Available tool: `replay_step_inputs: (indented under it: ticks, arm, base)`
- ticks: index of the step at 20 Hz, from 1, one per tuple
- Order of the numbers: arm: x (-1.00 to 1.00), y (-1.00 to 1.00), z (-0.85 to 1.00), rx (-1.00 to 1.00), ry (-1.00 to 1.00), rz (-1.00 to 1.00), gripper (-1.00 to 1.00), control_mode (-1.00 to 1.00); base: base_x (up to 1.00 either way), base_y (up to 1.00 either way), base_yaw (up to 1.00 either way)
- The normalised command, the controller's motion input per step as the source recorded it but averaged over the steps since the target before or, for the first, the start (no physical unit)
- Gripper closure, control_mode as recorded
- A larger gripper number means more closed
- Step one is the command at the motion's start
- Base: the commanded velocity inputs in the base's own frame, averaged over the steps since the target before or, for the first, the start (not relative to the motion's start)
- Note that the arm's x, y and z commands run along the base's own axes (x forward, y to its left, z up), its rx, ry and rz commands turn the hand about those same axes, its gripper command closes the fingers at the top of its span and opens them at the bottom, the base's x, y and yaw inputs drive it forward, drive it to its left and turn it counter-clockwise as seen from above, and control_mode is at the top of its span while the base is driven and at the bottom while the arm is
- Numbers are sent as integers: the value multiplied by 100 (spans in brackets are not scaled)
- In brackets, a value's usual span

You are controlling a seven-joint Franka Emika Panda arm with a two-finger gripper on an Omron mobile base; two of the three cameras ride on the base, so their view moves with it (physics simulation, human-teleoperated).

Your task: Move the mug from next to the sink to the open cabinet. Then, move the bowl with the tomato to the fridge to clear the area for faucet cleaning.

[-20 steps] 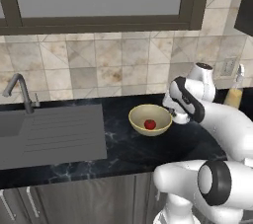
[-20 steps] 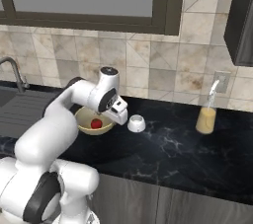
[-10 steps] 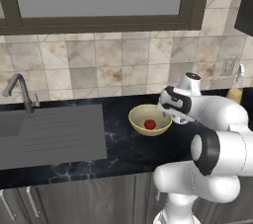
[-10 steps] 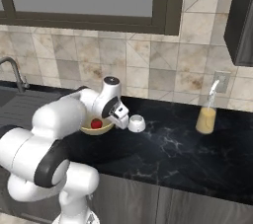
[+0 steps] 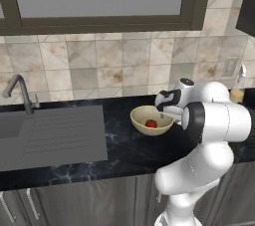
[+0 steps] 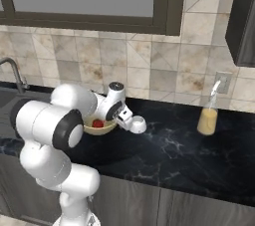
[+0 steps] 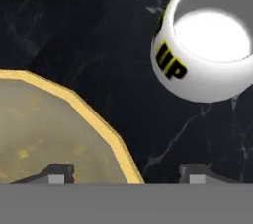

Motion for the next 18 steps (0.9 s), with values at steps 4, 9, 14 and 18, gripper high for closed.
replay_step_inputs:
  ticks: [4, 9, 14, 18]
  arm:
    - [-4, 0, 0, 0, -1, 0, 100, -100]
    - [-33, 0, 39, 1, -22, -1, 100, -100]
    - [-45, 0, 95, 5, -28, -14, 100, -100]
    - [-66, -3, 99, 8, -29, -20, 100, -100]
  base:
    - [0, 0, 0]
    - [0, 0, 0]
    - [0, 0, 0]
    - [0, 0, 0]
